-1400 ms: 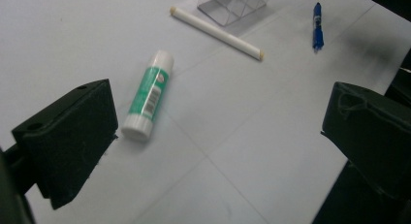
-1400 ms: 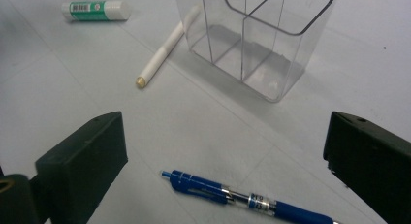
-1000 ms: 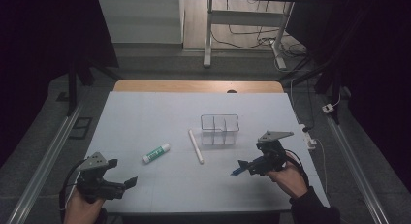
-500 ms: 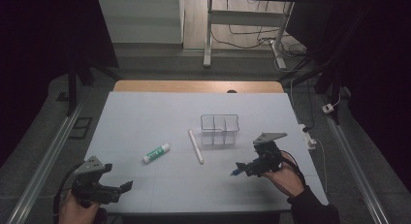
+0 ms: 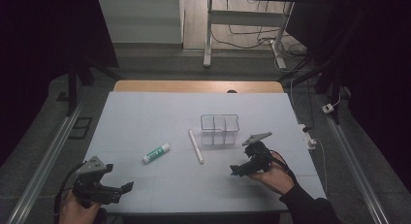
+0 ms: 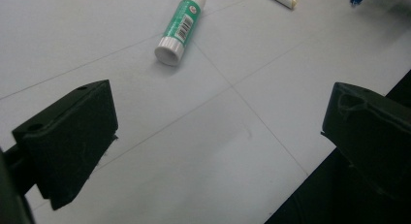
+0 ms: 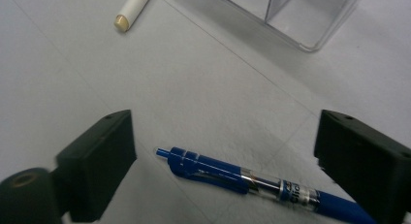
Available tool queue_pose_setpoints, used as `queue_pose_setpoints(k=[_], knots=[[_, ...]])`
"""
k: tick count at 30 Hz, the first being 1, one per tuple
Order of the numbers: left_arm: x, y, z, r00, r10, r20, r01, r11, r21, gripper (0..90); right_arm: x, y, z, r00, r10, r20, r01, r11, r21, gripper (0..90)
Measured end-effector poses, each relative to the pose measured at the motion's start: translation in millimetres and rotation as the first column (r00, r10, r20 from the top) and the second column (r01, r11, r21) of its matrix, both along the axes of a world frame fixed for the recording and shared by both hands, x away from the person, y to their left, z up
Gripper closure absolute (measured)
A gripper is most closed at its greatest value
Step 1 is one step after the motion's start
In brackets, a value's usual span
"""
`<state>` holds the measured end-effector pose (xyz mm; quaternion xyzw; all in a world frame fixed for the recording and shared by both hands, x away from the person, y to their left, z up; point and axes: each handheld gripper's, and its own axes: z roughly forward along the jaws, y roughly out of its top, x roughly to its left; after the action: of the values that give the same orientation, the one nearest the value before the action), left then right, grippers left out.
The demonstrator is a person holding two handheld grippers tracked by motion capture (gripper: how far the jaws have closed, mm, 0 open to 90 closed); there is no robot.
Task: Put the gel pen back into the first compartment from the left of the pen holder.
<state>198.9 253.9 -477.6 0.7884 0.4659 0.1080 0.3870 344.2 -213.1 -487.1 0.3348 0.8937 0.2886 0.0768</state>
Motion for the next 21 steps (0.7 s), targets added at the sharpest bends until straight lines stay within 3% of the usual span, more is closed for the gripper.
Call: queue_pose_setpoints(k=[4,10,14,15,21], knots=[[0.0,0.0,0.1,1.0,0.001,0.0,-0.001,1.0,0.001,0.0,-0.1,5.6,-2.8,0.9994,0.035,0.005,-0.035,0.9991,-0.025,30.5],[-0.3,-0.5,0.3,1.0,0.002,0.003,-0.002,1.0,0.005,0.0,-0.6,11.0,-4.1,0.9961,0.088,0.006,-0.088,0.996,-0.008,66.9],[-0.3,-0.8,0.2,1.0,0.006,0.005,-0.006,1.0,0.007,0.0,-3.5,18.1,-6.8,0.9903,0.139,-0.002,-0.139,0.9895,-0.039,86.4],[-0.3,-0.7,0.2,1.0,0.006,0.005,-0.006,1.0,0.007,0.0,-4.2,20.0,-7.8,0.9893,0.146,-0.005,-0.146,0.9882,-0.047,90.0],[-0.2,-0.9,0.1,1.0,0.007,0.004,-0.007,0.9999,0.009,0.0,-4.4,26.2,-14.1,0.9871,0.157,-0.031,-0.159,0.9844,-0.076,90.0]])
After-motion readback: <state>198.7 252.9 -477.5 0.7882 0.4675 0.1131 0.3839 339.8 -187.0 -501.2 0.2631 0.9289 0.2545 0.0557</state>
